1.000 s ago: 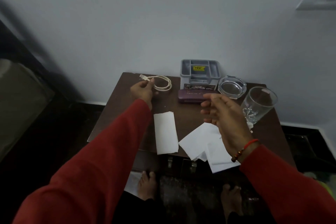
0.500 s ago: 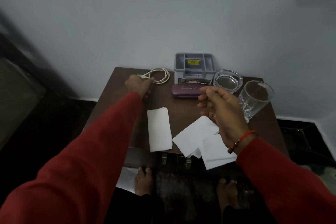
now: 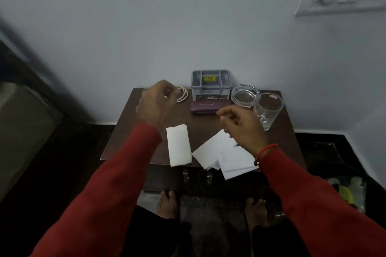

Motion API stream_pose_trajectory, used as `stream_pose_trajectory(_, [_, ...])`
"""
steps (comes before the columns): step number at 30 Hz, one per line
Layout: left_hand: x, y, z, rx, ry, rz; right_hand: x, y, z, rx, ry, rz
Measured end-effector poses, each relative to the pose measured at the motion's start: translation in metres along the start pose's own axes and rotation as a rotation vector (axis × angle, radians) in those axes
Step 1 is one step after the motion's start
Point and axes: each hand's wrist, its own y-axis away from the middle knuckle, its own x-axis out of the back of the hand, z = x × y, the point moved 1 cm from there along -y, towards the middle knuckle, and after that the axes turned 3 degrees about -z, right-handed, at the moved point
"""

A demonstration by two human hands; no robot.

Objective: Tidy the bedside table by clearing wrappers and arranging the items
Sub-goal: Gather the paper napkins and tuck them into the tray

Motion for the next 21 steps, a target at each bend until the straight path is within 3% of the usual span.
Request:
stream_pose_trajectory(2, [-0.001,0.031,0.002,0.003,-0.025,-0.149,0.001,0.003,0.009,0.035,0.356,-0.180])
stream_pose_trajectory(5, [-0.026,0.077,-0.003,-0.084,-0.150,-0.498,-0.004,0.012,0.024,-0.070,0.695,-0.435])
stream_pose_trajectory(8, [-0.056,0.108,-0.008,-0.202,-0.406,-0.780,-0.015,0.022,0.035,-0.171,0.830,-0.559])
stream_pose_trajectory(11, [-0.077,0.112,-0.018,-0.222,-0.516,-1.003,-0.027,0.027,0.047,-0.215,0.915,-0.599])
stream_pose_trajectory(16, [-0.090,0.098,-0.030,-0.167,-0.542,-0.966,-0.041,0.023,0.054,-0.055,0.976,-0.504])
stream_pose_trajectory(21, [-0.085,0.085,-0.042,-0.114,-0.537,-0.904,-0.038,0.013,0.049,-0.033,0.856,-0.633])
